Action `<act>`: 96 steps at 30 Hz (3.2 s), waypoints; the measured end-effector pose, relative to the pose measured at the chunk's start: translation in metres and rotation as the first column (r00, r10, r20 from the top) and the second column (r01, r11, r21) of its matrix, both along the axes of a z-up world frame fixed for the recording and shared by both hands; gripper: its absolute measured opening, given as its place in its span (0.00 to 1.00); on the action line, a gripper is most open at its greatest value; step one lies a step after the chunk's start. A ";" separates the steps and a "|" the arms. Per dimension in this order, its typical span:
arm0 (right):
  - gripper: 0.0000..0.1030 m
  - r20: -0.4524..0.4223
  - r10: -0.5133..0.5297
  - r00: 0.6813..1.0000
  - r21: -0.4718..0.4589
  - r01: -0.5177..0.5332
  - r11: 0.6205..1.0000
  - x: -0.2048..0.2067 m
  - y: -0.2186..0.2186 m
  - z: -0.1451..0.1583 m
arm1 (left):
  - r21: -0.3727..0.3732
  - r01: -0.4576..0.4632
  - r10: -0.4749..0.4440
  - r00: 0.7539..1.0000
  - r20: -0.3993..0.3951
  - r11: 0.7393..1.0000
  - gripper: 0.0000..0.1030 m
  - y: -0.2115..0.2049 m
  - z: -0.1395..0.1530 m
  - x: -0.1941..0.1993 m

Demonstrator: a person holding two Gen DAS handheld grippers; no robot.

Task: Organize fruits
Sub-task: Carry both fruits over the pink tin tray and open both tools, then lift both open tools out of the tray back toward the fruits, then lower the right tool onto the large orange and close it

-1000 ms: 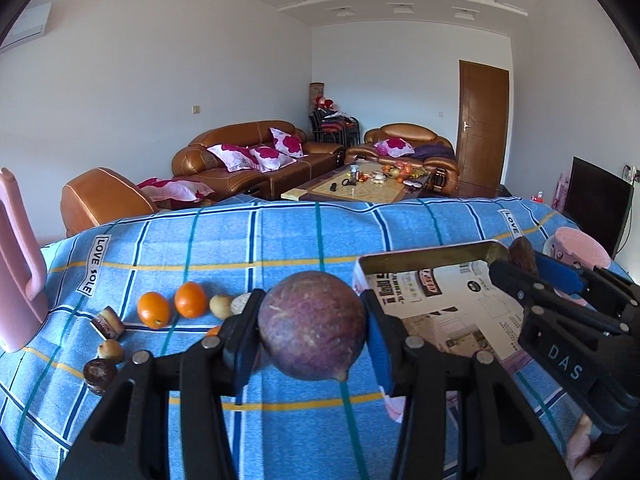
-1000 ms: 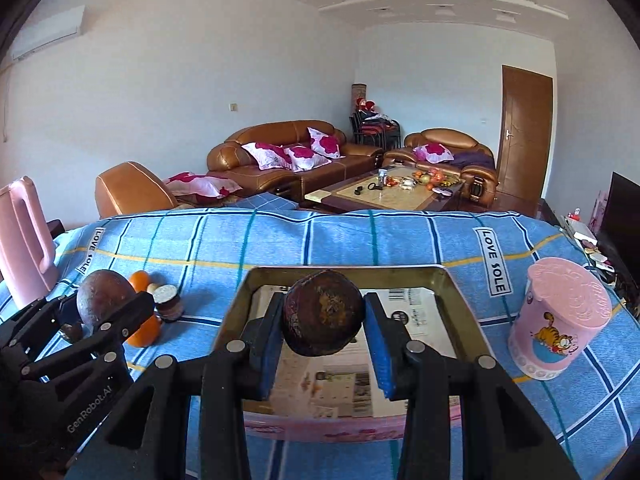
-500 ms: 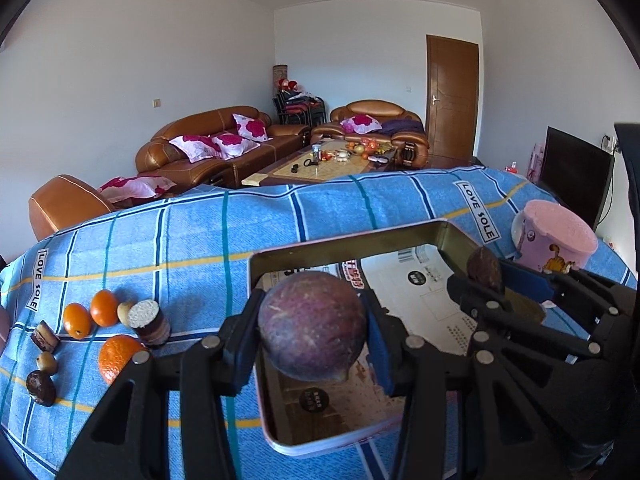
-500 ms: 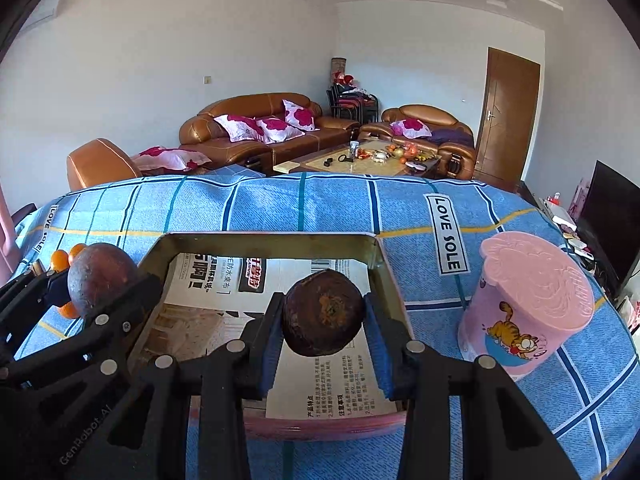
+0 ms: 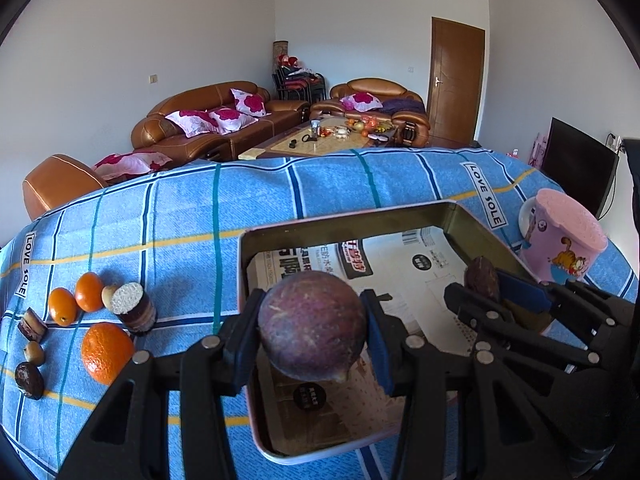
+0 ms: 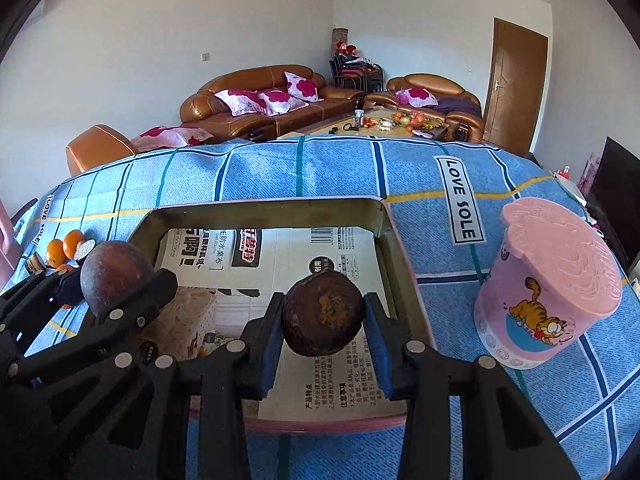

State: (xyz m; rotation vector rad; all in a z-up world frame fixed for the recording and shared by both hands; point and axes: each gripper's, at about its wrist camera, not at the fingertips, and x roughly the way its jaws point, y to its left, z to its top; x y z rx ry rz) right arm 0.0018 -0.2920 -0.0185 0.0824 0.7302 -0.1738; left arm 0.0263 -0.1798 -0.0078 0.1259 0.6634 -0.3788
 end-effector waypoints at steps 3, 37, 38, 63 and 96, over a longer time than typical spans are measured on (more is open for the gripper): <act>0.40 -0.016 0.005 1.000 0.012 -0.005 1.000 0.002 0.000 -0.002 | 0.001 -0.008 0.008 1.000 -0.013 1.000 0.48 0.001 -0.001 0.002; 0.88 0.463 -0.153 0.873 -0.093 0.220 0.971 -0.055 0.006 0.049 | -0.001 -0.223 0.215 0.935 0.282 0.975 1.00 0.084 0.027 -0.030; 0.88 0.451 -0.164 0.877 -0.085 0.225 0.971 -0.054 0.004 0.048 | 0.003 -0.229 0.219 0.935 0.279 0.973 1.00 0.087 0.026 -0.029; 0.88 0.373 -0.170 0.912 -0.003 0.185 0.983 -0.054 0.071 0.039 | -0.021 -0.274 0.272 0.939 0.213 0.962 1.00 0.162 0.019 -0.023; 0.88 0.024 0.099 0.995 0.096 -0.100 0.990 0.047 0.219 0.000 | -0.107 -0.523 0.524 0.851 -0.020 0.846 1.00 0.345 0.006 0.035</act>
